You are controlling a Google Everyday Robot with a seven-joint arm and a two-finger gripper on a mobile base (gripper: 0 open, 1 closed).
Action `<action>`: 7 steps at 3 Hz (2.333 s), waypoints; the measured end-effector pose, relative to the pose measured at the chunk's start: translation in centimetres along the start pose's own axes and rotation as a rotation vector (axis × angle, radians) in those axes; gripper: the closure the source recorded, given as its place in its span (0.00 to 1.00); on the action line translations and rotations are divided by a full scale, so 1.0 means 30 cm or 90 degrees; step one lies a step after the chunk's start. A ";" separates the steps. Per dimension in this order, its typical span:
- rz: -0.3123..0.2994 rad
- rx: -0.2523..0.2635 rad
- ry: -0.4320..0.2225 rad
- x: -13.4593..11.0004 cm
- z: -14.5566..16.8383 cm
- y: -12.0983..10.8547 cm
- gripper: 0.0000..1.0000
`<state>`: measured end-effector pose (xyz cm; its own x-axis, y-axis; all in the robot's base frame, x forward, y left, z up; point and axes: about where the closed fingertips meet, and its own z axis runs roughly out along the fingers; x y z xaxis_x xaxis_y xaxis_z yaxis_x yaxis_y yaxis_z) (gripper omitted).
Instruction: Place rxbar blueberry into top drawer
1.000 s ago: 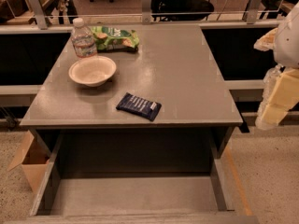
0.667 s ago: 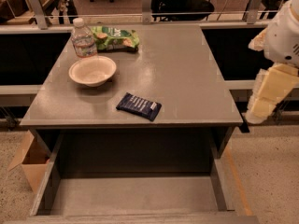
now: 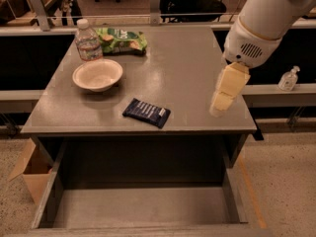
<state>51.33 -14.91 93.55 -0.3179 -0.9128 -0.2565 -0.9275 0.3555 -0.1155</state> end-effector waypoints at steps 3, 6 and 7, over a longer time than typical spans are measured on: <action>-0.043 -0.024 -0.027 -0.195 0.179 0.016 0.00; -0.066 -0.041 0.010 -0.395 0.407 0.035 0.00; -0.077 -0.041 0.021 -0.431 0.462 0.040 0.00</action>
Offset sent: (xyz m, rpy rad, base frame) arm 0.0080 0.0288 -0.0127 0.0352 -0.0112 0.0391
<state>57.05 0.11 83.44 -0.2082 -0.9545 -0.2134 -0.9699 0.2297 -0.0810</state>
